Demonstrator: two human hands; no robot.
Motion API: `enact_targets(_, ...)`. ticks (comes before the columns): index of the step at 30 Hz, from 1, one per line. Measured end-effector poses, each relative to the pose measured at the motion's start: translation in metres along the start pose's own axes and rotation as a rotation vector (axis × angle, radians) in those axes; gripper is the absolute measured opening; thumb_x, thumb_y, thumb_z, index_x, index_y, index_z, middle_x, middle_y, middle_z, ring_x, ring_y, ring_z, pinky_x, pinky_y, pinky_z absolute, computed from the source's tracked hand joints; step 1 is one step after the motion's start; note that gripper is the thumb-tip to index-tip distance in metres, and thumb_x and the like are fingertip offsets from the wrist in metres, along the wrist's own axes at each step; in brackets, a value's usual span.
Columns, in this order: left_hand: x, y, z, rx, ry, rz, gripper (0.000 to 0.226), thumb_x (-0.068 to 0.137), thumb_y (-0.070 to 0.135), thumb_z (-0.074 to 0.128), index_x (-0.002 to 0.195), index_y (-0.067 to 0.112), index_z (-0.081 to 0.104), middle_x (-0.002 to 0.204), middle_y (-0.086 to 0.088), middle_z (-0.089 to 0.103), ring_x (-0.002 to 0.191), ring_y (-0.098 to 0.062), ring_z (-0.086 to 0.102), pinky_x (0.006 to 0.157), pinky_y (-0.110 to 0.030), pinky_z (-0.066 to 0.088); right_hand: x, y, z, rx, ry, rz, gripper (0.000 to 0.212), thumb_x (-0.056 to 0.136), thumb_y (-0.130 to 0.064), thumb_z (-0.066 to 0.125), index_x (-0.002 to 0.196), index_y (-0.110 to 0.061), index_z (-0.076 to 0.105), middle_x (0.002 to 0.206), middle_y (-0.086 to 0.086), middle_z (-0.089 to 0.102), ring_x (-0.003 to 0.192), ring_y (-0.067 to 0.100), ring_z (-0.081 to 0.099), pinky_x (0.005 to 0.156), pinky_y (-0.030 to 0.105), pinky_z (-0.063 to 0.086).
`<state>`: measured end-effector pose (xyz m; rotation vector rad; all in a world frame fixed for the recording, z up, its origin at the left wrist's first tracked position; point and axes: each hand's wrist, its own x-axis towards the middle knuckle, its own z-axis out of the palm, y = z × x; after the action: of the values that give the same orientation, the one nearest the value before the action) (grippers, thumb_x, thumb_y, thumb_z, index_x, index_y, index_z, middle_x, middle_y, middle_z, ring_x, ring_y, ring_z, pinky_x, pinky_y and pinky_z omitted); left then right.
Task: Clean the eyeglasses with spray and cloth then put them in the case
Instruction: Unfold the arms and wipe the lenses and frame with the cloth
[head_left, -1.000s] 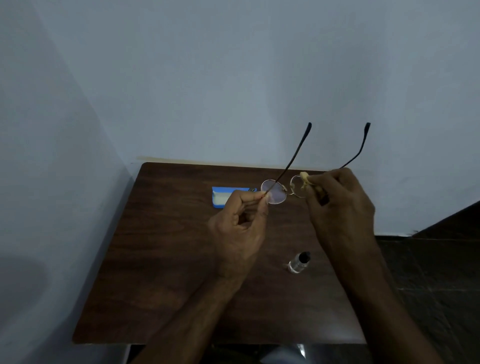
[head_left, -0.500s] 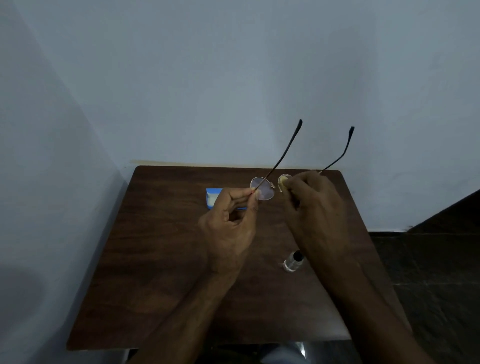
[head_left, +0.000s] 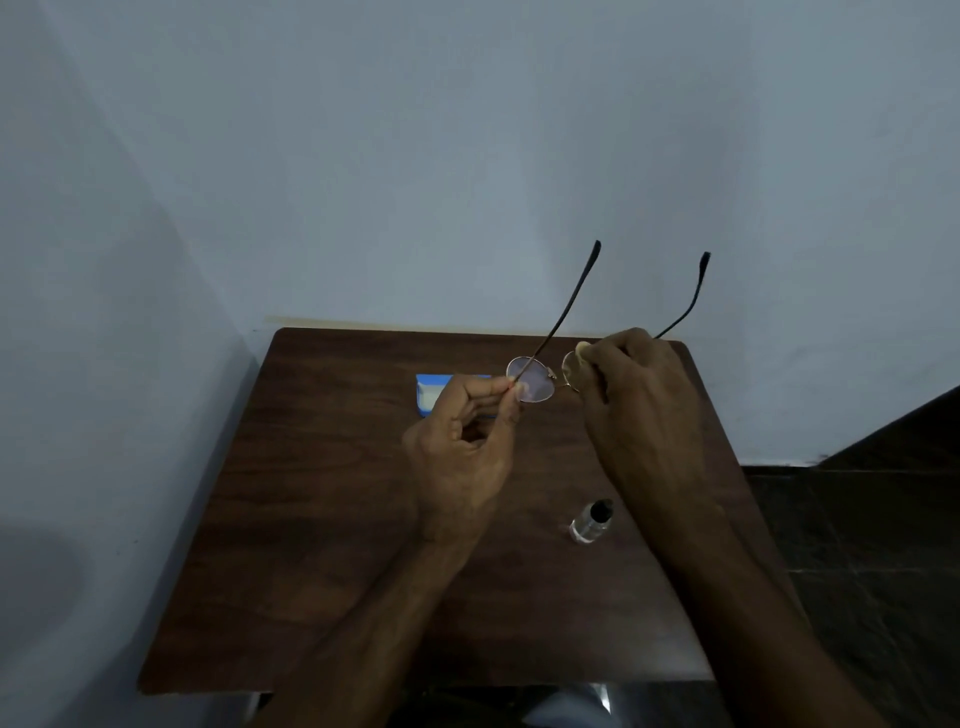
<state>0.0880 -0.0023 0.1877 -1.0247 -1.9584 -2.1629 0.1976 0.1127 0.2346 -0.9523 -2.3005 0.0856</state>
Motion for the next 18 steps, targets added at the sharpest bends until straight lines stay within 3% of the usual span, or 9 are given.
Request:
enact_targets(3, 0.001, -0.001, -0.002, 0.003, -0.005, 0.019, 0.016, 0.091, 0.016, 0.082, 0.101, 0.005, 0.078, 0.093, 0.002, 0.082, 0.084, -0.006, 0.079, 0.076, -0.024, 0.064, -0.003, -0.009, 0.001, 0.051, -0.044, -0.057, 0.007, 0.093, -0.009, 0.073, 0.099, -0.01, 0.075, 0.099, 0.004, 0.067, 0.091, 0.023, 0.06, 0.071, 0.032, 0.048)
enact_targets(6, 0.002, -0.004, -0.004, 0.021, -0.005, 0.027, 0.015, 0.091, 0.014, 0.083, 0.102, 0.004, 0.078, 0.093, 0.003, 0.081, 0.085, -0.006, 0.079, 0.077, -0.024, 0.063, -0.001, -0.004, 0.0, 0.044, -0.041, -0.05, 0.004, 0.094, -0.014, 0.073, 0.095, -0.011, 0.076, 0.097, 0.004, 0.068, 0.09, 0.022, 0.06, 0.071, 0.03, 0.045)
enact_targets(9, 0.003, -0.006, -0.005, 0.037, -0.018, 0.028, 0.016, 0.091, 0.011, 0.084, 0.103, 0.004, 0.078, 0.093, 0.002, 0.082, 0.085, -0.006, 0.079, 0.077, -0.026, 0.064, 0.005, -0.003, 0.004, -0.003, -0.032, -0.02, 0.008, 0.089, -0.008, 0.077, 0.097, -0.009, 0.076, 0.098, 0.006, 0.068, 0.089, 0.026, 0.06, 0.069, 0.03, 0.043)
enact_targets(13, 0.007, -0.007, -0.005, 0.035, -0.02, 0.043, 0.017, 0.091, 0.017, 0.082, 0.103, 0.004, 0.078, 0.094, 0.003, 0.081, 0.085, -0.003, 0.078, 0.077, -0.018, 0.061, 0.002, -0.013, 0.006, 0.005, -0.077, -0.1, 0.018, 0.085, 0.001, 0.077, 0.1, -0.009, 0.076, 0.1, 0.005, 0.07, 0.091, 0.026, 0.061, 0.07, 0.028, 0.042)
enact_targets(18, 0.007, -0.014, -0.006, 0.038, -0.045, 0.06, 0.019, 0.091, 0.014, 0.083, 0.104, 0.001, 0.078, 0.095, -0.001, 0.082, 0.085, -0.008, 0.079, 0.077, -0.029, 0.066, 0.011, -0.008, 0.009, -0.05, -0.079, -0.017, 0.021, 0.082, 0.001, 0.081, 0.099, -0.01, 0.076, 0.099, 0.007, 0.069, 0.09, 0.025, 0.059, 0.069, 0.028, 0.039)
